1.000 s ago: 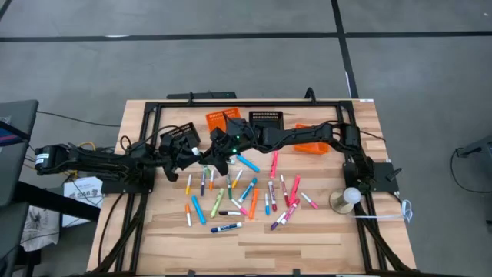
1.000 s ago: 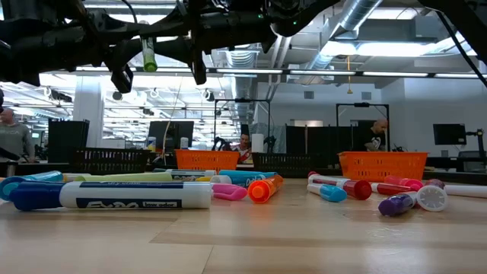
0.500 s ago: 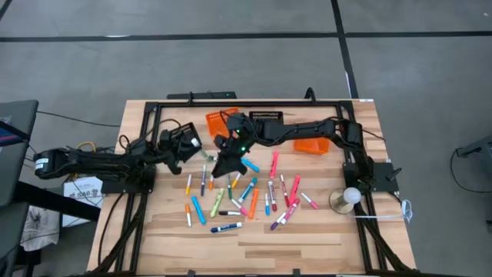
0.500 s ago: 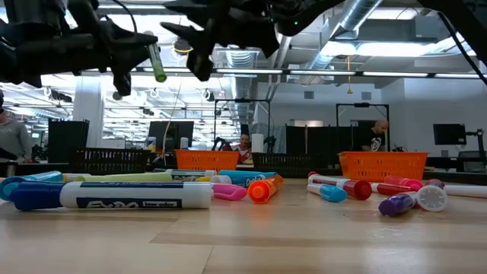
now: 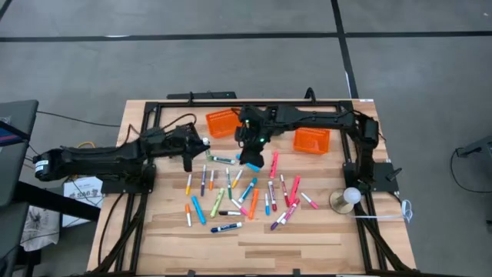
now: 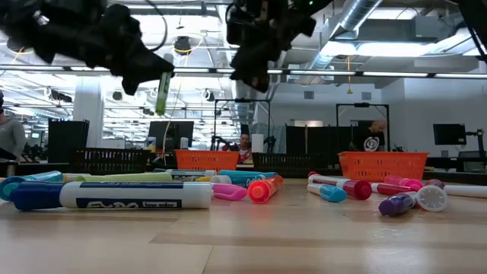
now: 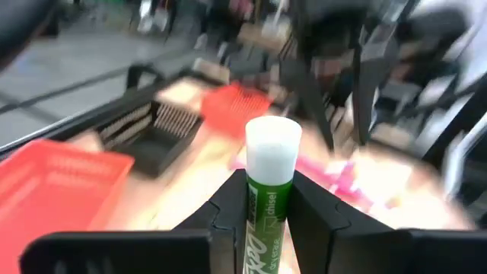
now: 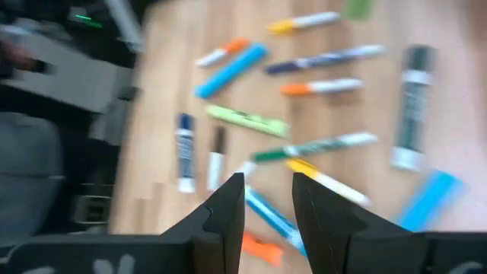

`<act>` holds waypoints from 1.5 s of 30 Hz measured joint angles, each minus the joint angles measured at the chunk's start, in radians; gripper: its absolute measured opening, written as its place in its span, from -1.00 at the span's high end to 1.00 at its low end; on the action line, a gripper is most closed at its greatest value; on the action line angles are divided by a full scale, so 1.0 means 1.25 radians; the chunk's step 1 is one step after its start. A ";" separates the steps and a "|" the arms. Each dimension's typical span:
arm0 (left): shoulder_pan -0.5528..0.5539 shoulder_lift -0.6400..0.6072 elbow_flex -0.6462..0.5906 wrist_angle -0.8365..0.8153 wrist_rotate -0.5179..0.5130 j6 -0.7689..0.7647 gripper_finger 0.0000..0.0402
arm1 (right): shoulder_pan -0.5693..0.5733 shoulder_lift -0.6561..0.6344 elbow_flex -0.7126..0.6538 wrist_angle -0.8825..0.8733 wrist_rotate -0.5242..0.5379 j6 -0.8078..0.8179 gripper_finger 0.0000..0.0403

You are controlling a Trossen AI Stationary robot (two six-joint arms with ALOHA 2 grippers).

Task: Pick & Place Markers
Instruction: Put the large light green marker pen into the left black bin

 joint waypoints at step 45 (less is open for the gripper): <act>0.315 0.394 0.415 -0.820 -0.158 0.332 0.62 | 0.014 -0.622 -0.703 0.470 0.370 0.237 0.49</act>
